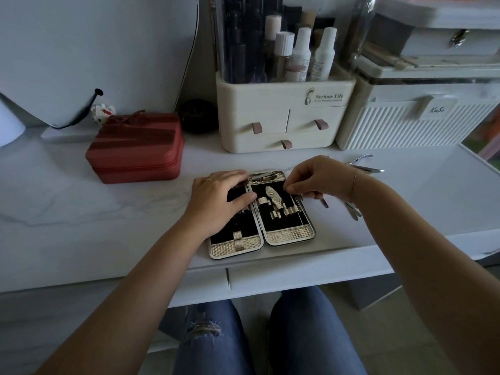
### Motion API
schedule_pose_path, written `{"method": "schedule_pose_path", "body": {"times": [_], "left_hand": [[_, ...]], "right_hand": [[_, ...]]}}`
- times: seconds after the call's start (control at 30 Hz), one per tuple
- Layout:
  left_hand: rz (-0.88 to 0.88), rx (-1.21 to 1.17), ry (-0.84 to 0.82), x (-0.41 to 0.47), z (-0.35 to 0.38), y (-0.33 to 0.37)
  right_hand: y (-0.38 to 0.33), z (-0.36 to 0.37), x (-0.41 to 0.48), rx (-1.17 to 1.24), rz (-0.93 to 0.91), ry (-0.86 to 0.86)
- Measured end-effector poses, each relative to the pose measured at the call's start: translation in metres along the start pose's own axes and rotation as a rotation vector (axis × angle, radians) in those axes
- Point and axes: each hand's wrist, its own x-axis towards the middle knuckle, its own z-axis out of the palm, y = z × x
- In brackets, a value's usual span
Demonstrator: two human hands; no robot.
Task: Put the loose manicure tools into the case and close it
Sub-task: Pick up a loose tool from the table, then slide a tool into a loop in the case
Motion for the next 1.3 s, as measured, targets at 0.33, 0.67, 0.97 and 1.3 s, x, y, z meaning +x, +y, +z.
{"method": "schedule_pose_path", "body": {"times": [0.33, 0.67, 0.97, 1.3], "left_hand": [[0.001, -0.01, -0.009, -0.001, -0.001, 0.0], [0.015, -0.036, -0.003, 0.0, -0.002, -0.001], [0.006, -0.025, 0.0, 0.0, -0.001, -0.001], [0.002, -0.024, -0.009, -0.001, -0.002, 0.0]], "right_hand": [[-0.001, -0.008, -0.007, -0.051, -0.054, 0.217], [0.019, -0.021, -0.018, -0.425, 0.106, 0.459], [0.012, -0.012, -0.006, -0.494, 0.24, 0.535], [0.013, -0.02, -0.017, 0.083, 0.067, 0.474]]}}
